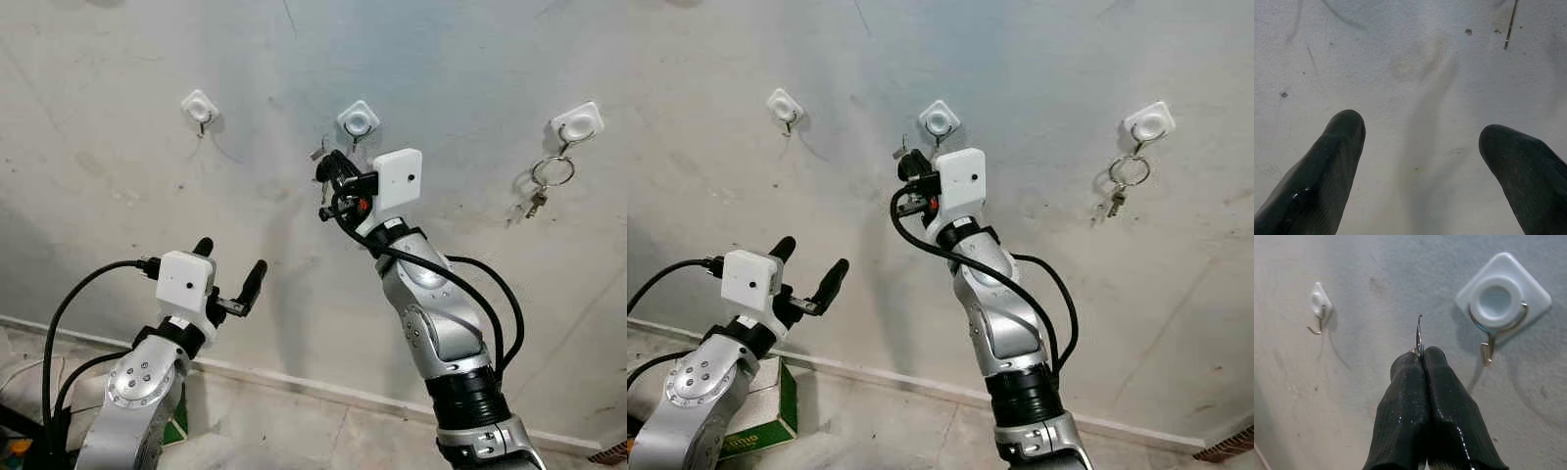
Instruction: Hang keys on a hook
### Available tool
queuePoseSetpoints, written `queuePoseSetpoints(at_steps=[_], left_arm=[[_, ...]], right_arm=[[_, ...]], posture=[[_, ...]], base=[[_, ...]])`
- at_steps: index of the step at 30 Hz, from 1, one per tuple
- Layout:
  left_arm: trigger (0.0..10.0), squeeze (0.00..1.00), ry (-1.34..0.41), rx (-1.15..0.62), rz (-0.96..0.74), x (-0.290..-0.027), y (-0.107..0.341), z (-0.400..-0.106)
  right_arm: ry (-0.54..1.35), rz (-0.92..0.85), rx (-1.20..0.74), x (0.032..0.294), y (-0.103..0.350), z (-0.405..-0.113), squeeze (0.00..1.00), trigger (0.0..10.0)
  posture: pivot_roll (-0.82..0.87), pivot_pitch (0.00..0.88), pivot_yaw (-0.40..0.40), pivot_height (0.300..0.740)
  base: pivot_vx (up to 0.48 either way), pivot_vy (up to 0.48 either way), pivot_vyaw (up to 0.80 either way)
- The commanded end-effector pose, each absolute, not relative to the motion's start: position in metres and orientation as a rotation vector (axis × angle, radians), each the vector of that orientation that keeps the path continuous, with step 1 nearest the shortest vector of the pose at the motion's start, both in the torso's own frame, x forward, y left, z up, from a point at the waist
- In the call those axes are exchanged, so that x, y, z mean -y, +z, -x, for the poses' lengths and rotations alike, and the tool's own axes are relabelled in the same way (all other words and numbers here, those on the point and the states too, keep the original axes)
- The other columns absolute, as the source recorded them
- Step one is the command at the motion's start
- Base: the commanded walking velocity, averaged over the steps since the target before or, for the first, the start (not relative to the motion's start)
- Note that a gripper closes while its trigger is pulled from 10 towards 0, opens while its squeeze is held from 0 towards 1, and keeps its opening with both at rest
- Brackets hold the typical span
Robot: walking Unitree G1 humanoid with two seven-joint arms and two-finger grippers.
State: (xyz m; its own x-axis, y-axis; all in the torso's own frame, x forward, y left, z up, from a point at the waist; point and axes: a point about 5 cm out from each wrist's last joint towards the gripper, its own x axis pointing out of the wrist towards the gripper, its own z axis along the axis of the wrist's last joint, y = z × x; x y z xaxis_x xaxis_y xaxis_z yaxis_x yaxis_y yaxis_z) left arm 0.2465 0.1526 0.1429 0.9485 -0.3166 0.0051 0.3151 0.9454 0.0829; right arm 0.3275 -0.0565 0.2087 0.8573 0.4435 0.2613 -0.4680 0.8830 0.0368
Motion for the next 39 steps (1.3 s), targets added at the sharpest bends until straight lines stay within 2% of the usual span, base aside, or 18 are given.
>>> queuePoseSetpoints(at_steps=[1, 6, 11, 39], left_arm=[[10.0, 0.00, -0.312, 0.021, -0.099, -0.156, 0.145, -0.245], [10.0, 0.00, -0.353, 0.050, -0.090, -0.152, 0.149, -0.245], [10.0, 0.00, -0.497, 0.122, -0.141, -0.135, 0.161, -0.246], [10.0, 0.00, -0.503, 0.125, -0.113, -0.131, 0.161, -0.251]], right_arm=[[0.482, -0.125, 0.277, 0.052, 0.217, -0.330, 0.00, 10.0], [0.454, -0.131, 0.274, 0.056, 0.216, -0.334, 0.00, 10.0], [0.431, -0.135, 0.262, 0.058, 0.213, -0.337, 0.00, 10.0], [0.356, -0.231, 0.217, 0.062, 0.207, -0.345, 0.00, 10.0]], posture=[[0.13, 0.000, 0.076, 0.740], [0.13, 0.000, 0.076, 0.740], [0.13, 0.000, 0.073, 0.740], [0.13, 0.000, 0.073, 0.740]], base=[[0.000, 0.000, 0.00], [0.000, 0.000, 0.00], [0.000, 0.000, 0.00], [0.000, 0.000, 0.00]])
